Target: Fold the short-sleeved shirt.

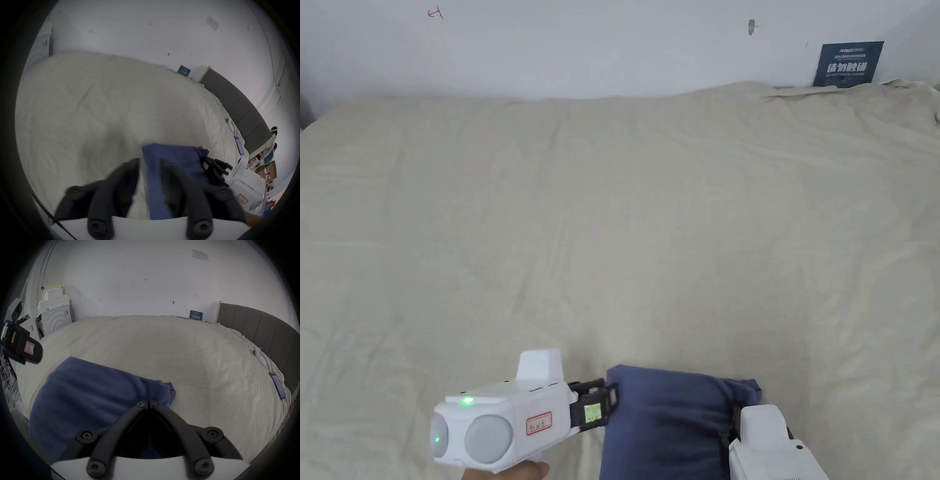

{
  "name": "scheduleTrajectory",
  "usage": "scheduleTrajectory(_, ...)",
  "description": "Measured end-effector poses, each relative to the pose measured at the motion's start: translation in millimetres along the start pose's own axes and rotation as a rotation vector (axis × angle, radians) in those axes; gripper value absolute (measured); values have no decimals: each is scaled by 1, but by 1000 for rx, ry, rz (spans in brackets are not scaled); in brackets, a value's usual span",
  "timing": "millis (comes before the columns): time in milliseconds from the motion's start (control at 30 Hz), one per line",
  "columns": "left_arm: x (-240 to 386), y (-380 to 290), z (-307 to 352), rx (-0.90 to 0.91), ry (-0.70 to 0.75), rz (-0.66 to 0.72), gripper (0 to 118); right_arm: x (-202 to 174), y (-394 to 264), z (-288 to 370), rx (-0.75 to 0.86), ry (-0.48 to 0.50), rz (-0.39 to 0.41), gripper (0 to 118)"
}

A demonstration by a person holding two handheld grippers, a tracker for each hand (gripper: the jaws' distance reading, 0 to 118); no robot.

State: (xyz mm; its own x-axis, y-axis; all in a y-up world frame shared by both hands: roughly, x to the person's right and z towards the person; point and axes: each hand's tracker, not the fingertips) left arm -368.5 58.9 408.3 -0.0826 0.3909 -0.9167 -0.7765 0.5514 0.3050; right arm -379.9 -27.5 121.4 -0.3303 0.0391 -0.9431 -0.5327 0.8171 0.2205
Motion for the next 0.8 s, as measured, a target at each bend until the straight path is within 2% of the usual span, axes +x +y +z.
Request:
scheduleTrajectory(33,-1,1,-9,-59,-27,10,101,1,0,0,-2,4,-3,0)
scheduleTrajectory(67,-2,2,-19,-112,-55,15,107,2,1,0,-3,7,-6,0)
scheduleTrajectory(167,-7,1,-37,-151,-130,14,107,4,2,1,-7,16,-11,0)
scheduleTrajectory(333,-17,0,-63,-274,-171,14,106,6,4,1,-15,26,-12,0)
scheduleTrajectory(400,-19,2,-61,-259,-172,3,102,7,6,1,-21,32,-13,0)
scheduleTrajectory(433,-19,5,-58,-255,-179,6,94,8,6,2,-23,36,-16,0)
scheduleTrajectory(500,-21,6,-58,-261,-261,42,63,10,7,1,-26,44,-22,0)
scheduleTrajectory(600,-15,3,-57,-264,-215,28,47,12,12,4,-36,45,-18,0)
scheduleTrajectory(633,-14,3,-57,-265,-215,29,33,13,14,6,-36,49,-24,0)
scheduleTrajectory(667,-12,2,-57,-264,-223,40,27,14,17,8,-33,53,-31,0)
scheduleTrajectory(800,-2,5,-50,-244,-199,-32,22,21,34,27,28,51,-57,0)
